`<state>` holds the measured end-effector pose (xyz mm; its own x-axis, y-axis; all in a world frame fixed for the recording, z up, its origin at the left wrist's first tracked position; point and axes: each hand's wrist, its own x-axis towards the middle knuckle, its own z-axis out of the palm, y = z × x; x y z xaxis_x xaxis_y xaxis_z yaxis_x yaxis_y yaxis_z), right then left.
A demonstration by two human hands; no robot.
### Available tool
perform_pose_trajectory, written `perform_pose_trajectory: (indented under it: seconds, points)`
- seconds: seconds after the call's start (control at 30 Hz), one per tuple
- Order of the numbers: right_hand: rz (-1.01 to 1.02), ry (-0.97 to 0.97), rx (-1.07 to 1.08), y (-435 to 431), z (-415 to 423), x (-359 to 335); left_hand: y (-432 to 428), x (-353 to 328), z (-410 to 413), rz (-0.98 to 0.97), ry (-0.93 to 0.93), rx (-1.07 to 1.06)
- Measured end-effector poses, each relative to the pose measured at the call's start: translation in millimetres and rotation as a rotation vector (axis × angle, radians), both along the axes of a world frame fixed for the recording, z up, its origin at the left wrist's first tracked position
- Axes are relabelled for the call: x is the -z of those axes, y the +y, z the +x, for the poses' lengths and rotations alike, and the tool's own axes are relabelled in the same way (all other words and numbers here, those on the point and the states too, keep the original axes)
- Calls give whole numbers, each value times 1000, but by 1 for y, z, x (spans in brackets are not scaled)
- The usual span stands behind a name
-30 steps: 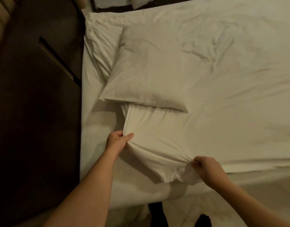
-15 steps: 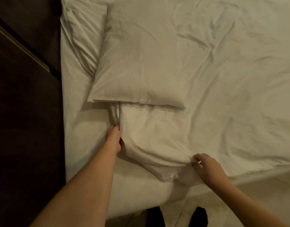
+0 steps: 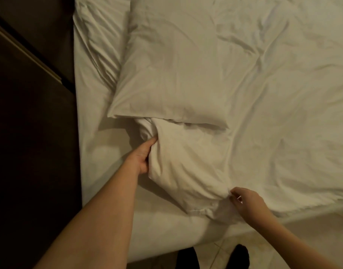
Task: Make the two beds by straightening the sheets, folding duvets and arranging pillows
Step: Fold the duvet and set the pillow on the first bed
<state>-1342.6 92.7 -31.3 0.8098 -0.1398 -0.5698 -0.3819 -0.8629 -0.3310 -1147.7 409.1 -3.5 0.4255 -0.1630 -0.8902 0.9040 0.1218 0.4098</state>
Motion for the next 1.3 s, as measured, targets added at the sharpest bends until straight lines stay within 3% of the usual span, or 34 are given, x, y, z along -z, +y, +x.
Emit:
perform_pose_trajectory:
  seconds: [0.37, 0.57, 0.7, 0.83, 1.0, 1.17, 1.3]
  points:
    - [10, -42, -15, -3, -7, -7, 17, -6, -42, -61, 14, -85]
    - [24, -83, -42, -4, -12, -28, 70, -29, -69, 160, -90, -140]
    - [2, -121, -79, -3, -14, -43, 107, -52, -96, 182, -180, -269]
    - [-9, -198, -96, -1, -16, -55, 135, -81, -128, 420, -311, -244]
    - [-33, -213, -118, 2, -21, -62, 170, -100, -178, 792, -327, -49]
    - [-53, -193, -151, 2, -30, -61, 179, -99, -241, 944, -415, 33]
    - [-47, -205, -194, 1, -34, -77, 173, -100, -292, 1309, -428, 209]
